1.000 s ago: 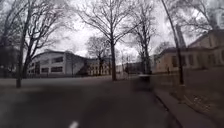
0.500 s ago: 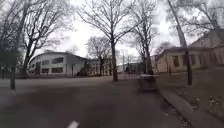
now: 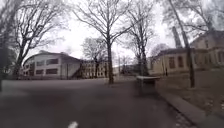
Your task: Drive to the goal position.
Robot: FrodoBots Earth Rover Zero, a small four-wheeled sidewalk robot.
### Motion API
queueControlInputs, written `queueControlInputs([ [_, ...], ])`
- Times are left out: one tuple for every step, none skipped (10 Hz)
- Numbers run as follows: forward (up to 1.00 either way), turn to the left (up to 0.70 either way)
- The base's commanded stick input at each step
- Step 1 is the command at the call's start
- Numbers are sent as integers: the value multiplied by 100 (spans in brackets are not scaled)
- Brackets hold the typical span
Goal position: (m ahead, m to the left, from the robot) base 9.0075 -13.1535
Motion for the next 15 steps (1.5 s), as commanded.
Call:
queueControlInputs([
  [70, -28],
  [70, -12],
  [70, 0],
  [70, 0],
  [70, 0],
  [70, 0],
  [70, -13],
  [70, -35],
  [70, -33],
  [70, 0],
  [70, 0],
  [70, 0],
  [70, 0],
  [70, 0],
  [70, 0],
])
